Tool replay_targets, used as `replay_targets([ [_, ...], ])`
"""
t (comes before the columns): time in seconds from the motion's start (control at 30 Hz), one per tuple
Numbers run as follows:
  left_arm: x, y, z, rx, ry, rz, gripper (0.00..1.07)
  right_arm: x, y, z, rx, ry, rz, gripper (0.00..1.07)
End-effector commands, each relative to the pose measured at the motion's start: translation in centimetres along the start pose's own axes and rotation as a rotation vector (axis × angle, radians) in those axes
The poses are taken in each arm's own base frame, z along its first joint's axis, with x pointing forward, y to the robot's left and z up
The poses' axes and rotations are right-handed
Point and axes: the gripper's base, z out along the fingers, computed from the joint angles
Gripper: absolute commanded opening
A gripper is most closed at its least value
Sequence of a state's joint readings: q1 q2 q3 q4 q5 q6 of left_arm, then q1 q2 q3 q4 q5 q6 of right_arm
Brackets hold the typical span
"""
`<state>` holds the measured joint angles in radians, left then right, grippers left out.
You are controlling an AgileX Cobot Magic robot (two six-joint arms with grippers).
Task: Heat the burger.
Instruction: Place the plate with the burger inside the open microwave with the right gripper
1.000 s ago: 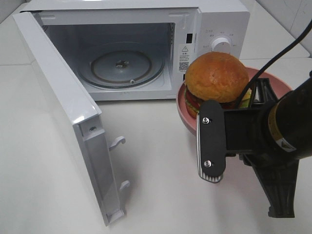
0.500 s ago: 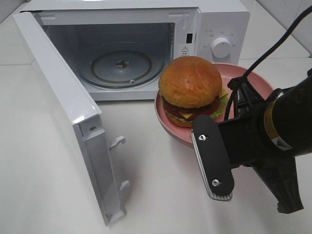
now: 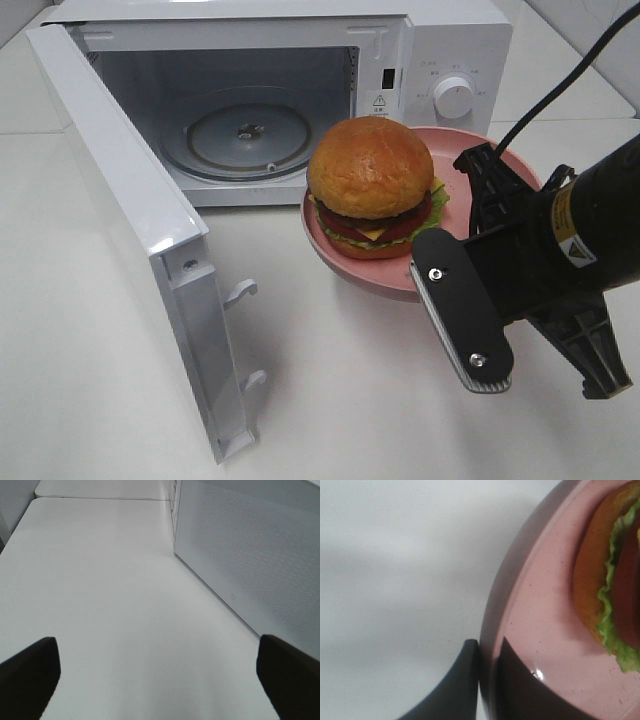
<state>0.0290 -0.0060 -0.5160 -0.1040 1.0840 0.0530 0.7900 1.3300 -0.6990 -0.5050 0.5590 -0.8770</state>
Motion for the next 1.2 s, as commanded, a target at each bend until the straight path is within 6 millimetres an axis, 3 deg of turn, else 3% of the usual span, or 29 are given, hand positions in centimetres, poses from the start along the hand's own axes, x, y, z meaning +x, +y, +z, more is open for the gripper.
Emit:
replay_targets([
  [0.03,-0.1,-0.1,-0.1,0.004,-0.020,-0.011,1.00,0.2,-0.8,-0.1,0.064,-0.047,-0.043,0.02],
  [0.47,-0.1,-0.1,-0.1,0.004,-0.020,-0.011,1.00,2.6,-1.7,0.4,0.117,-0.086,-0.093,0.02],
  [0.73,-0.1,-0.1,-0.1,0.004,-0.020,-0.011,1.00,2.4,-2.0,0.4,0.148,-0.114,-0.161,0.02],
  [1.2,-0.1,-0.1,-0.1,0.004,-0.020,-0.011,1.00,2.5,-2.5,0.5,0.199,-0.141,-0.133,0.02],
])
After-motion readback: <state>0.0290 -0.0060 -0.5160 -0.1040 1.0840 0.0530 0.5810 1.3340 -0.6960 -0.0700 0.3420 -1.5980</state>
